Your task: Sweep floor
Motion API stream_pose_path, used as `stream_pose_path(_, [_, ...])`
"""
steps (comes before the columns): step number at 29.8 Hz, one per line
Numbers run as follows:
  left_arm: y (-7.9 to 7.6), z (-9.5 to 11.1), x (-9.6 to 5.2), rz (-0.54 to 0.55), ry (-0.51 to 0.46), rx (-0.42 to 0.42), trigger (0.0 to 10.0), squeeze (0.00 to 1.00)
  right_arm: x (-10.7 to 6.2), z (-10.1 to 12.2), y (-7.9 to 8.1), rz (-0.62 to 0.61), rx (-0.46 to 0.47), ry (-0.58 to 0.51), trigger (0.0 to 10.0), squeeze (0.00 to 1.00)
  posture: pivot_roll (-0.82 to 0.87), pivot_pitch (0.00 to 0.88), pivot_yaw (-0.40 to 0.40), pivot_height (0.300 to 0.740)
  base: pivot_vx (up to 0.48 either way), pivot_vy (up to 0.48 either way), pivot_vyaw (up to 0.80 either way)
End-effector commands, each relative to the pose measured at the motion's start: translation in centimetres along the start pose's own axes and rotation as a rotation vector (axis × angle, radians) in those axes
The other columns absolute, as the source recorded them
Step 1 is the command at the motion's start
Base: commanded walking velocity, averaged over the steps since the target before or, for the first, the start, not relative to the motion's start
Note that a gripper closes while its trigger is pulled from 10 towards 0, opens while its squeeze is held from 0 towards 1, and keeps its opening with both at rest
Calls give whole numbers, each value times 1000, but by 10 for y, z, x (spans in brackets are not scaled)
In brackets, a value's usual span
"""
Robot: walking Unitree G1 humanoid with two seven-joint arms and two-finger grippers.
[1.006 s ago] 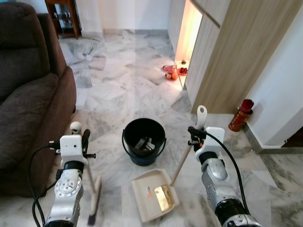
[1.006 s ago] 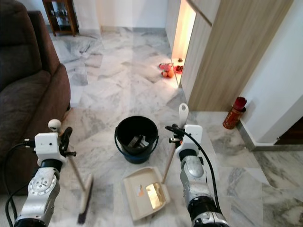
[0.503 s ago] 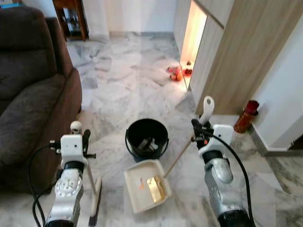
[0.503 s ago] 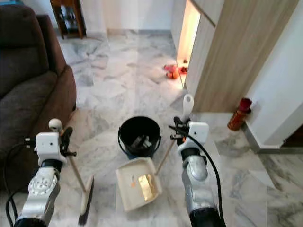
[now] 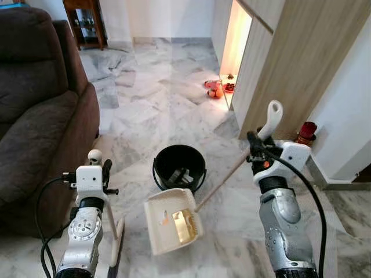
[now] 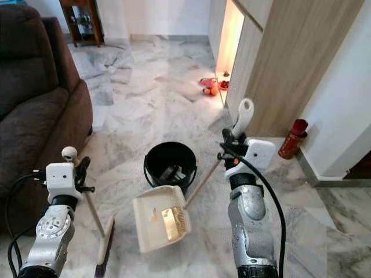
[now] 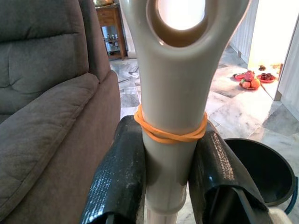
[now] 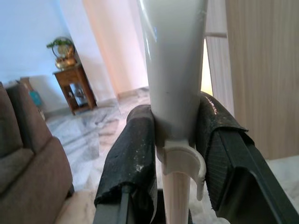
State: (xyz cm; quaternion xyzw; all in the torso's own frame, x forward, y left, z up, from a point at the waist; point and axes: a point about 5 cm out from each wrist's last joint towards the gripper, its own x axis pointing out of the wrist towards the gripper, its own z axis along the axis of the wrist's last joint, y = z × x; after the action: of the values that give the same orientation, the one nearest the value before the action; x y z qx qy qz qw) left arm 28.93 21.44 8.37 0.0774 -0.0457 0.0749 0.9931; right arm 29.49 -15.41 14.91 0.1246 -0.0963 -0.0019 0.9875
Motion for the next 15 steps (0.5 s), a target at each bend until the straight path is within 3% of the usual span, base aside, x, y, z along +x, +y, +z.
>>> stream_pose_path(1, [3, 8, 3, -1, -45, 12, 10000, 0, 6, 31, 8, 15, 30, -113, 10000, 0, 89, 0, -1, 740, 0, 0, 0])
stream_pose_path(11, [5, 8, 3, 3, -46, 18, 10000, 0, 13, 52, 17, 29, 49, -165, 10000, 0, 95, 0, 2, 740, 0, 0, 0])
stream_pose_path(15, [8, 8, 2, 11, -51, 23, 10000, 0, 19, 71, 29, 47, 77, -231, 10000, 0, 102, 0, 1, 740, 0, 0, 0])
